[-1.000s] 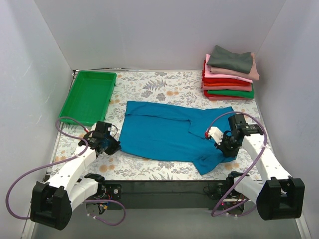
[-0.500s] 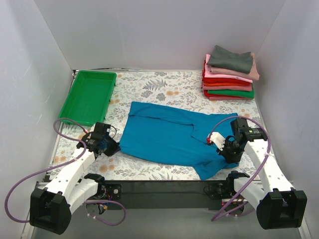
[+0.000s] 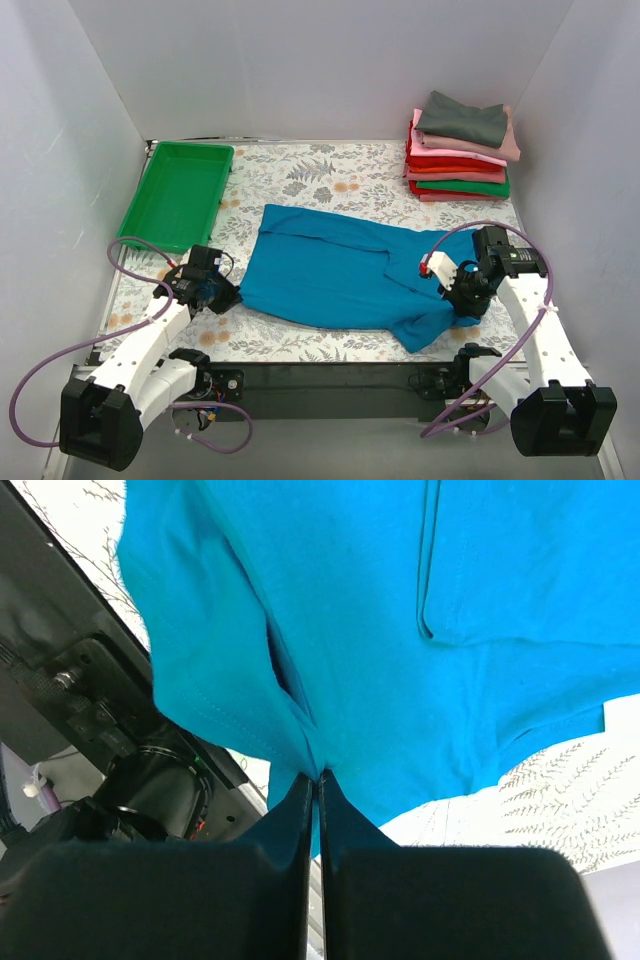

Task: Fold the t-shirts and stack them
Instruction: Fold the tshirt

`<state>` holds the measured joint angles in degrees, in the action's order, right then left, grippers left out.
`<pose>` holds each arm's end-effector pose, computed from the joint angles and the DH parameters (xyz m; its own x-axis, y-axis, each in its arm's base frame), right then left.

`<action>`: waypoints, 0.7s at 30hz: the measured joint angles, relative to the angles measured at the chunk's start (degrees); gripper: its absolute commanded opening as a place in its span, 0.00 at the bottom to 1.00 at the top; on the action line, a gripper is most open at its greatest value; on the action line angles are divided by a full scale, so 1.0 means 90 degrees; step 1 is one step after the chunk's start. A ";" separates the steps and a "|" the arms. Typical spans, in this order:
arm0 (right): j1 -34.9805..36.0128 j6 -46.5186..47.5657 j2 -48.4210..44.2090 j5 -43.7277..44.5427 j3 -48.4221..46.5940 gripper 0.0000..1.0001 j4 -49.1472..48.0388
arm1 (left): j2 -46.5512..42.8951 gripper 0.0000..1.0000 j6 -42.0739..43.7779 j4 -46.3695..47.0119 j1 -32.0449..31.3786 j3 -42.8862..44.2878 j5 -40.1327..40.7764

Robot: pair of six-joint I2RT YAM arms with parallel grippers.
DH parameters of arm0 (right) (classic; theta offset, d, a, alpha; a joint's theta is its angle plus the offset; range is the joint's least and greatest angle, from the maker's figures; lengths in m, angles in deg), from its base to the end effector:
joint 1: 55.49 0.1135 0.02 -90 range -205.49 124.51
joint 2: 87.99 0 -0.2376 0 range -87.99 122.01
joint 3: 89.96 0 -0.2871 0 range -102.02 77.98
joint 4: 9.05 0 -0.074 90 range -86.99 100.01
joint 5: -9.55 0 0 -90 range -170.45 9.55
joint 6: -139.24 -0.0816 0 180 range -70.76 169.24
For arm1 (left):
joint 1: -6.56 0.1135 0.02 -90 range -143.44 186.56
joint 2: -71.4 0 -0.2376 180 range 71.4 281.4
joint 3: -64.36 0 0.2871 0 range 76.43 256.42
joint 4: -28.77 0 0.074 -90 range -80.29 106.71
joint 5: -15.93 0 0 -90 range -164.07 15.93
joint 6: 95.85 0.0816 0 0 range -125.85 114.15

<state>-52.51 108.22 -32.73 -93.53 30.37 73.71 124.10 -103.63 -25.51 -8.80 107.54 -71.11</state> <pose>0.2006 0.0289 0.1805 -0.4215 -0.8578 -0.2940 -0.8878 0.4564 -0.0588 0.2208 -0.0563 0.1155 -0.1232 -0.9923 0.0139 -0.8901 0.1043 -0.4437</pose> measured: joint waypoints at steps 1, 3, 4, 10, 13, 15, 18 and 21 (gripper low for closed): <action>-0.0005 0.0012 0.0007 -0.0044 -0.0044 0.01 0.0010 | 0.0000 0.00 0.0000 -0.0012 0.0000 0.0015 0.0000; -0.0015 0.0039 0.0015 -0.0114 -0.0083 0.01 0.0046 | 0.0000 0.00 0.0002 -0.0024 0.0000 0.0058 0.0000; -0.0015 0.0053 0.0017 -0.0143 -0.0083 0.01 0.0073 | 0.0000 0.00 0.0002 -0.0024 0.0000 0.0078 0.0000; -0.0027 0.0160 0.0024 -0.0238 0.0192 0.01 0.0158 | 0.0000 0.00 0.0002 -0.0022 0.0000 0.0143 0.0000; -0.0029 0.0185 0.0090 -0.0267 0.0500 0.01 0.0160 | 0.0000 0.00 0.0005 -0.0022 0.0000 0.0146 0.0000; -0.0029 0.0187 0.0301 -0.0301 0.0639 0.05 0.0192 | 0.0000 0.00 0.0005 -0.0019 0.0000 0.0146 0.0000; -0.0029 0.0194 0.0559 -0.0376 0.0651 0.09 0.0160 | 0.0000 0.00 0.0005 -0.0019 0.0000 0.0146 0.0000; -0.0029 0.0199 0.0741 -0.0423 0.0651 0.12 0.0129 | 0.0000 0.00 0.0005 -0.0017 0.0000 0.0146 -0.0002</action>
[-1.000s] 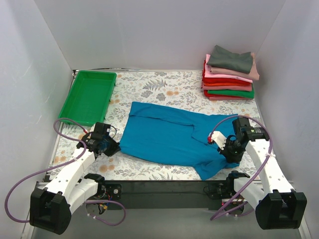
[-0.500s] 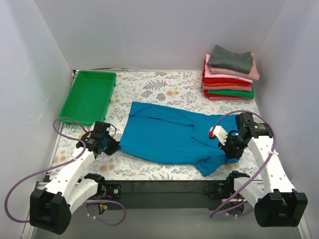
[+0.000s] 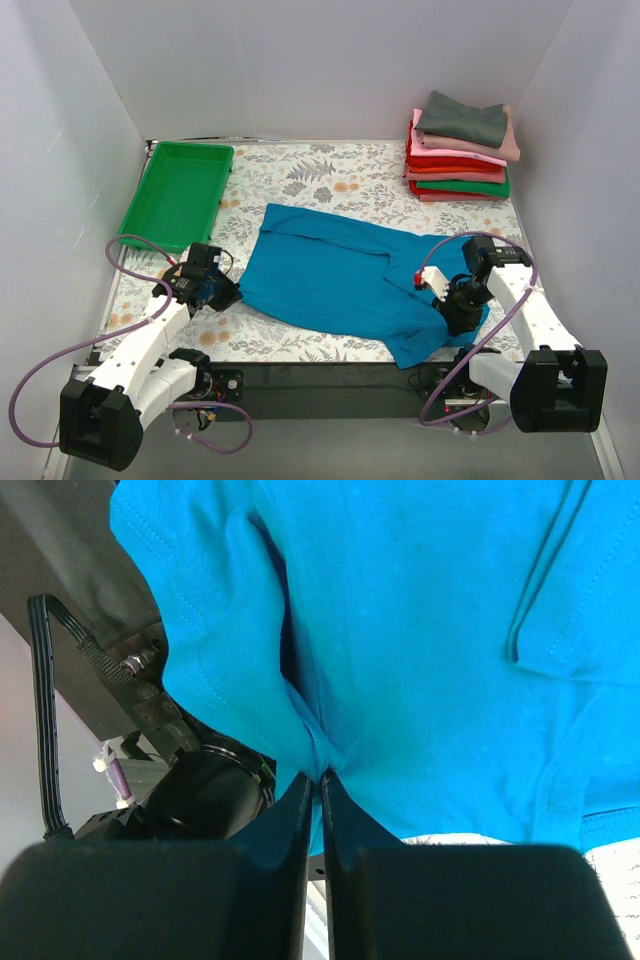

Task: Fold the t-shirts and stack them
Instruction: Fold the tshirt

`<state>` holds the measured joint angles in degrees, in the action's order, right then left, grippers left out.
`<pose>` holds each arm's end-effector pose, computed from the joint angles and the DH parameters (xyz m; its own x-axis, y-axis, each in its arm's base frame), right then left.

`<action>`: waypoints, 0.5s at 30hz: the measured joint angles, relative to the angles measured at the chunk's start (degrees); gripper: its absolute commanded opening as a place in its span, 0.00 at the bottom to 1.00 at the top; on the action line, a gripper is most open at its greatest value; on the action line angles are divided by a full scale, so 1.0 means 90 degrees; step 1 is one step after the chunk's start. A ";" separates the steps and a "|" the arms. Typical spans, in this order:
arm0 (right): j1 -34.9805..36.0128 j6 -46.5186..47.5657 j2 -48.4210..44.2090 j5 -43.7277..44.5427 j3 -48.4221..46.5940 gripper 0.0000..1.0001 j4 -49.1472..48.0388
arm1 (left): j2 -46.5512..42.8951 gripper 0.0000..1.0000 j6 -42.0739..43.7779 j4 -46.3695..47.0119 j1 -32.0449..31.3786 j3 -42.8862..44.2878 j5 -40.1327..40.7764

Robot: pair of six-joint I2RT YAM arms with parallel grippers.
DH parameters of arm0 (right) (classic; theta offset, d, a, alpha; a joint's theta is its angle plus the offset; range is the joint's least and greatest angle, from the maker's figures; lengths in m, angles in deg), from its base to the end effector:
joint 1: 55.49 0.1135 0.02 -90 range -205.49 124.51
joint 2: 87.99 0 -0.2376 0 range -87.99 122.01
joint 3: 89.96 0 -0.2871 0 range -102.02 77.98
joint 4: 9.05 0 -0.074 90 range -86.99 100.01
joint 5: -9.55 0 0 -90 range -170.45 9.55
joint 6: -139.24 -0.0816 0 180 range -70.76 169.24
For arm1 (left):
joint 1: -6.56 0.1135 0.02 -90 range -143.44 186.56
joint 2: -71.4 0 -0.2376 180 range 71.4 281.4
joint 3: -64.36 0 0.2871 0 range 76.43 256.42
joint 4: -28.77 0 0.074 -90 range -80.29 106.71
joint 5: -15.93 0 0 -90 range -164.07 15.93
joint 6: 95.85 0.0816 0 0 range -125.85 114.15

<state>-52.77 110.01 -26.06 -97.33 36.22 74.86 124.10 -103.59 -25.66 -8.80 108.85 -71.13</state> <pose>0.1857 0.0325 0.1307 -0.4568 -0.8577 -0.2360 -0.8883 0.4256 0.1725 0.2245 -0.0573 0.1234 -0.1243 -0.9921 0.0168 -0.8812 0.1026 -0.4615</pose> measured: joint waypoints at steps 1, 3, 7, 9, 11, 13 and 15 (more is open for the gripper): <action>0.0000 -0.0002 0.0034 -0.0005 0.0000 0.13 -0.0012 | 0.0000 0.00 0.0000 0.0000 0.0000 0.0000 0.0000; -0.0002 -0.0022 0.0049 -0.0007 0.0000 0.18 -0.0046 | 0.0000 0.00 0.0000 0.0010 0.0000 0.0000 -0.0017; -0.0002 -0.0063 0.0046 -0.0027 0.0000 0.28 -0.0134 | 0.0007 0.00 0.0010 0.0061 0.0000 -0.0002 -0.0051; -0.0002 -0.0068 0.0046 -0.0029 0.0000 0.24 -0.0165 | 0.0022 0.00 0.0029 0.0083 0.0000 -0.0002 -0.0056; -0.0002 -0.0066 0.0049 -0.0029 0.0000 0.02 -0.0175 | 0.0041 0.00 0.0046 0.0104 0.0000 -0.0002 -0.0068; -0.0005 -0.0080 0.0049 -0.0046 0.0000 0.01 -0.0189 | 0.0053 0.00 0.0049 0.0126 0.0000 -0.0012 -0.0073; -0.0005 -0.0109 0.0063 -0.0051 0.0000 0.01 -0.0192 | 0.0053 0.00 0.0049 0.0148 0.0000 -0.0017 -0.0085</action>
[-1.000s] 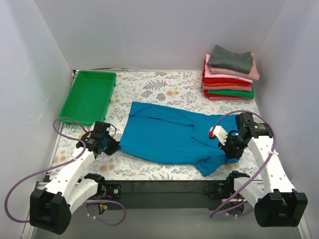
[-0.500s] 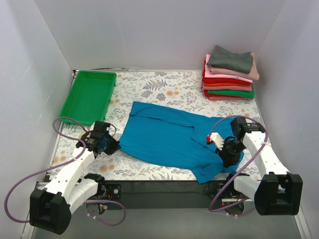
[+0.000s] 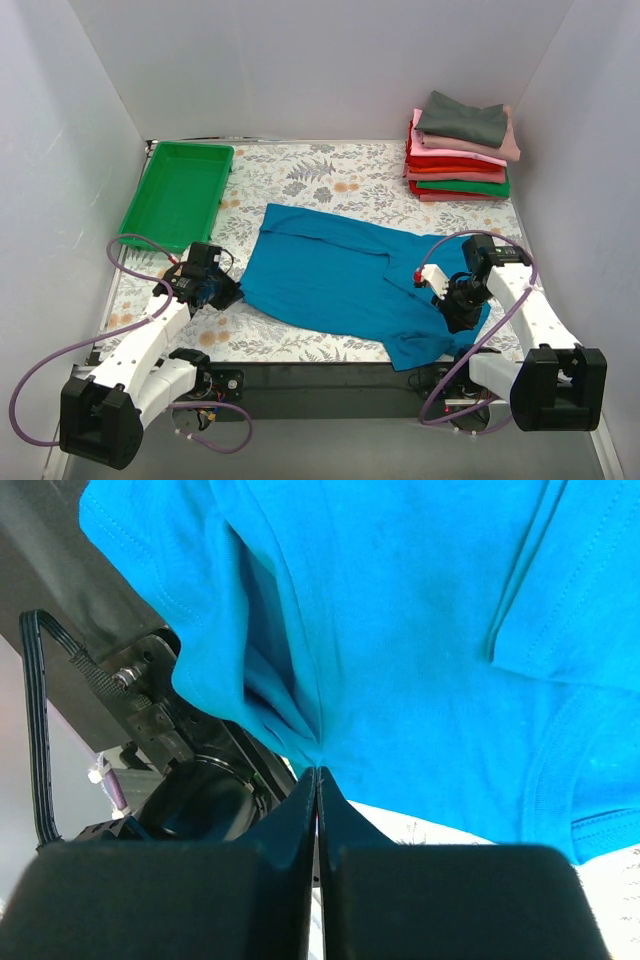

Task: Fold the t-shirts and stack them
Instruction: Fold the tshirt

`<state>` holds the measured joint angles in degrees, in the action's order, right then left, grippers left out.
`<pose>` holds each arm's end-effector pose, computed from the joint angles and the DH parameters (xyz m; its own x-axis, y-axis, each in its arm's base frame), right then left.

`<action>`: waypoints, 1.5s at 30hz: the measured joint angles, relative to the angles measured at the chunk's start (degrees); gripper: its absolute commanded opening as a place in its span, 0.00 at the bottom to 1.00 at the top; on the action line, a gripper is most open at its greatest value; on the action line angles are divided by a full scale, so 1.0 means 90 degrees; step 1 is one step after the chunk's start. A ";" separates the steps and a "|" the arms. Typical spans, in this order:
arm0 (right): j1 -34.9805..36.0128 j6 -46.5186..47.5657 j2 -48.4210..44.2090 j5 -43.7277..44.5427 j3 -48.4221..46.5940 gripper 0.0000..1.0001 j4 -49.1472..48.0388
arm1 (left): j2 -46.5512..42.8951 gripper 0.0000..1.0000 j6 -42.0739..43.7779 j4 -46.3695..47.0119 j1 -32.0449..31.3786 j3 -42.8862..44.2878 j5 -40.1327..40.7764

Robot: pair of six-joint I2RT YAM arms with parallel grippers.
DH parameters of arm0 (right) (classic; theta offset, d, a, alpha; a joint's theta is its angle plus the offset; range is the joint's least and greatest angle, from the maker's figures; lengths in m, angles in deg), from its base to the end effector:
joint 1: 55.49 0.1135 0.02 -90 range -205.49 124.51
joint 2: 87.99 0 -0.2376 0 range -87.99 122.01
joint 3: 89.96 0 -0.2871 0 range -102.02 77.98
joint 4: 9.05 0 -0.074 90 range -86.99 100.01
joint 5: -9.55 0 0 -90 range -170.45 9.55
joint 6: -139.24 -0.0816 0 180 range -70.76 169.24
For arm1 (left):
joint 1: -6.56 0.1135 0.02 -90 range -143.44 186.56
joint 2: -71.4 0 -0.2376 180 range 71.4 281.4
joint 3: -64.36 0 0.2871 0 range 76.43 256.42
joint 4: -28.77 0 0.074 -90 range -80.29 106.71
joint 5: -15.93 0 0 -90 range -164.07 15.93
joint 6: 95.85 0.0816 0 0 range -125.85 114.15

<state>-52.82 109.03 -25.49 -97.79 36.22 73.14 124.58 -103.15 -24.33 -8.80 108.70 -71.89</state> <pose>0.1905 0.0332 0.1291 -0.4680 -0.8476 -0.2499 -0.8832 0.4396 0.1631 0.2269 -0.0591 0.1223 -0.1373 -0.9902 0.0265 -0.8755 0.1088 -0.4708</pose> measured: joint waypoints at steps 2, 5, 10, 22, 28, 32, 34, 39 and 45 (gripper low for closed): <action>0.0000 -0.0010 0.0036 0.0000 0.0002 0.17 0.0000 | 0.0000 0.00 0.0002 0.0039 0.0000 -0.0010 -0.0012; 0.0000 0.0007 0.0155 0.0002 0.0002 0.30 0.0007 | 0.0000 0.00 0.0005 0.0085 0.0000 -0.0034 -0.0034; 0.0002 0.0051 0.0549 0.0066 0.0012 0.35 0.0041 | 0.0000 0.00 0.0027 0.0107 0.0000 -0.0085 -0.0070; 0.0209 0.0029 0.1292 0.0056 0.0034 0.01 0.0051 | 0.0039 0.00 0.0027 0.0141 0.0000 -0.0092 -0.0117; 0.0211 0.0015 0.0976 0.0080 -0.0245 0.01 0.0170 | 0.0039 0.00 0.0044 0.0138 0.0000 -0.0092 -0.0121; 0.0211 0.0015 0.0809 0.0066 -0.0505 0.01 0.0219 | 0.0039 0.00 0.0046 0.0138 0.0000 -0.0092 -0.0124; 0.0211 0.0017 0.0816 0.0080 -0.0495 0.01 0.0243 | 0.0039 0.00 0.0046 0.0141 0.0000 -0.0092 -0.0124; 0.0211 0.0010 0.0816 0.0056 -0.0532 0.01 0.0274 | 0.0039 0.00 0.0046 0.0141 0.0000 -0.0092 -0.0121; 0.0211 -0.0102 0.0809 -0.0199 -0.1297 0.01 0.0379 | 0.0032 0.00 0.0049 0.0138 0.0000 -0.0092 -0.0121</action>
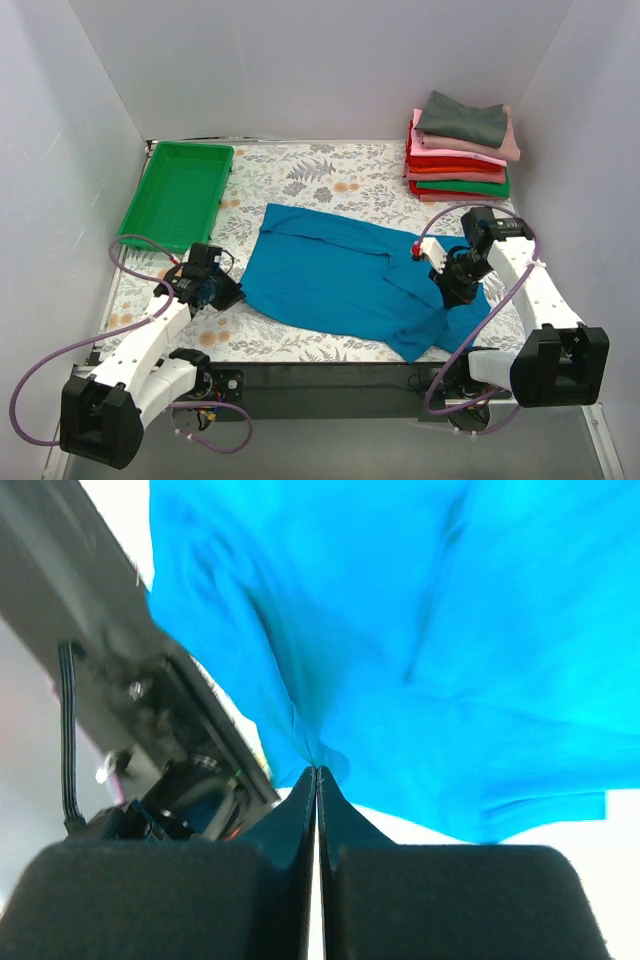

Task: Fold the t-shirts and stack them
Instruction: Fold the tshirt

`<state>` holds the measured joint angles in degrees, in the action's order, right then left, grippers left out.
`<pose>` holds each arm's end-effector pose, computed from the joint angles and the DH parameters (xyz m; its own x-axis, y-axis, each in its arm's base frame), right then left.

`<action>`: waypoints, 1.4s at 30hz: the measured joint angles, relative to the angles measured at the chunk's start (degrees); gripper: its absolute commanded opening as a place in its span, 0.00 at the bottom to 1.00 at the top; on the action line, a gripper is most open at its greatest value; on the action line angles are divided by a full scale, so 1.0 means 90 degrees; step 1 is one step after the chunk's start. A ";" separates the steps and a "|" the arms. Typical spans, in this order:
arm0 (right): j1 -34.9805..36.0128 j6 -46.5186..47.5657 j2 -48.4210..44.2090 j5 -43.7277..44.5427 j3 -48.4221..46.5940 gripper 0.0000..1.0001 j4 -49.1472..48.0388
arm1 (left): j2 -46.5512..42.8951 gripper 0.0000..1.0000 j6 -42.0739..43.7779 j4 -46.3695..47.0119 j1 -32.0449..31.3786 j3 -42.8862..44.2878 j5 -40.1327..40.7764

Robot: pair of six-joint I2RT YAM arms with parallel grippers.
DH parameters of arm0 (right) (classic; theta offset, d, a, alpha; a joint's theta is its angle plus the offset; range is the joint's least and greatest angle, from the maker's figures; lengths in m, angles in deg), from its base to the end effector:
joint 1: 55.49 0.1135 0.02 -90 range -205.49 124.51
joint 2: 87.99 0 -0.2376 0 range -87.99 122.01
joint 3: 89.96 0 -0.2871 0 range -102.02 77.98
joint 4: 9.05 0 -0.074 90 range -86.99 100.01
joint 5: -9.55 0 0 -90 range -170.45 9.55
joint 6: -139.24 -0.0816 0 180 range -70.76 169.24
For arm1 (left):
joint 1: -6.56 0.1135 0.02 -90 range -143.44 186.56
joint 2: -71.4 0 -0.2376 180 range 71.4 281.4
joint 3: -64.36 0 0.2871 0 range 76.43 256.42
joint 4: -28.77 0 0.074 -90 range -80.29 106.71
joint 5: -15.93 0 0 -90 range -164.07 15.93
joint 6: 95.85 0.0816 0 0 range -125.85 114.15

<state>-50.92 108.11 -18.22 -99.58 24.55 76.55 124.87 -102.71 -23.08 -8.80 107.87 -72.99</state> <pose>0.2216 0.0445 0.1639 -0.4503 -0.8473 -0.2816 -0.8925 0.4186 0.1676 0.2269 -0.0607 0.1176 -0.1529 -0.9874 0.0399 -0.8744 0.1164 -0.4710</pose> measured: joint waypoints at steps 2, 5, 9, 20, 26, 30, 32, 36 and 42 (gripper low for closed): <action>0.0000 -0.0056 -0.0022 -0.0197 -0.0362 0.01 0.0010 | -0.0029 0.00 0.0002 -0.0002 0.0000 0.0000 0.0000; 0.0000 -0.0134 -0.0095 -0.0444 -0.0755 0.01 0.0007 | -0.0129 0.00 0.0010 -0.0029 0.0000 0.0019 0.0005; 0.0000 -0.0219 -0.0240 -0.0714 -0.1090 0.01 0.0015 | -0.0248 0.00 0.0053 -0.0109 -0.0002 0.0148 0.0046; -0.0104 -0.0384 -0.0636 -0.1110 -0.1428 0.01 0.0061 | -0.0381 0.00 0.0119 -0.0338 -0.0005 0.0612 0.0209; -0.0379 -0.0374 -0.0651 -0.1117 -0.1654 0.01 0.0119 | -0.0379 0.00 0.0112 -0.0418 -0.0005 0.0833 0.0491; -0.0814 -0.0328 -0.0619 -0.1151 -0.1851 0.01 0.0131 | -0.0299 0.00 0.0068 -0.0406 -0.0005 0.0857 0.0617; -0.0959 -0.0287 -0.0585 -0.1180 -0.1887 0.01 0.0138 | -0.0172 0.00 0.0049 -0.0379 -0.0005 0.0860 0.0624; -0.1139 -0.0180 -0.0423 -0.1234 -0.1897 0.01 0.0143 | 0.0141 0.00 0.0034 -0.0338 -0.0005 0.0947 0.0627; -0.1268 -0.0114 -0.0172 -0.1287 -0.1906 0.01 0.0146 | 0.0537 0.00 0.0017 -0.0126 0.0000 0.1360 0.0673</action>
<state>-62.33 107.08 -19.77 -111.17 7.39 77.86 129.70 -102.56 -24.22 -8.80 120.11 -66.93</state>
